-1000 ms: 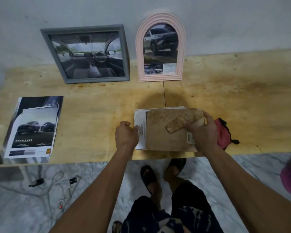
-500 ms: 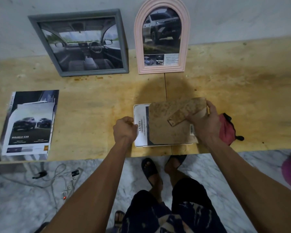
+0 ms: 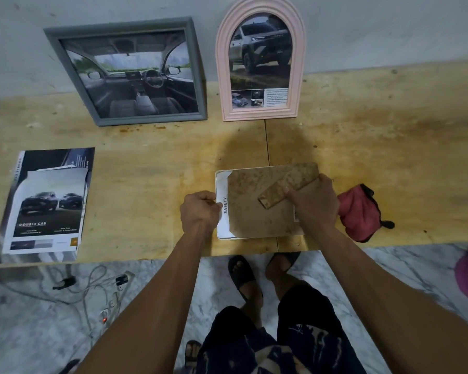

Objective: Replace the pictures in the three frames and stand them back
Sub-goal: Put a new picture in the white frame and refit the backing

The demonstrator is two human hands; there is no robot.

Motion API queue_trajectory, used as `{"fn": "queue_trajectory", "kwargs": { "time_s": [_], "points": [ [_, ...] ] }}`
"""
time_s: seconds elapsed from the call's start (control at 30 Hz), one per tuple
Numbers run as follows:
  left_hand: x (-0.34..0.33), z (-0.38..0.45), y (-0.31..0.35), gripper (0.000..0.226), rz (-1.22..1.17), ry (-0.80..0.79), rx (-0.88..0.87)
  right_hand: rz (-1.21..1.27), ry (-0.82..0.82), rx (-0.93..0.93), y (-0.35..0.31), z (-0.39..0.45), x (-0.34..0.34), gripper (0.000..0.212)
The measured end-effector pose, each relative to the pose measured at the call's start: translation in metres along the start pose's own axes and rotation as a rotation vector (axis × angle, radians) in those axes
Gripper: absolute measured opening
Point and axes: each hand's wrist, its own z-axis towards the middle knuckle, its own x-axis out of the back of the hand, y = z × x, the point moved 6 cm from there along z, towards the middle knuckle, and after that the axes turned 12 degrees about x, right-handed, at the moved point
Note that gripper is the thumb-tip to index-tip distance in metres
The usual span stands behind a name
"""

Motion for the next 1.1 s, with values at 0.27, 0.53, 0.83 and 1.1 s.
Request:
{"fn": "queue_trajectory", "kwargs": {
  "time_s": [0.27,0.53,0.83,1.1],
  "points": [
    [-0.001,0.000,-0.003,0.012,-0.018,0.010,-0.002,-0.073,-0.003,-0.051,-0.001,-0.005,-0.012,0.087],
    [-0.002,-0.005,0.002,0.016,0.057,-0.013,-0.007,-0.071,-0.075,-0.046,-0.009,-0.018,-0.026,0.080],
    [-0.017,-0.030,0.018,0.067,0.297,-0.010,-0.159,0.003,-0.126,0.032,-0.002,-0.015,0.001,0.069],
    [-0.034,-0.043,0.023,0.117,0.596,0.021,-0.180,0.028,-0.154,0.141,0.010,-0.017,0.000,0.067]
  ]
}}
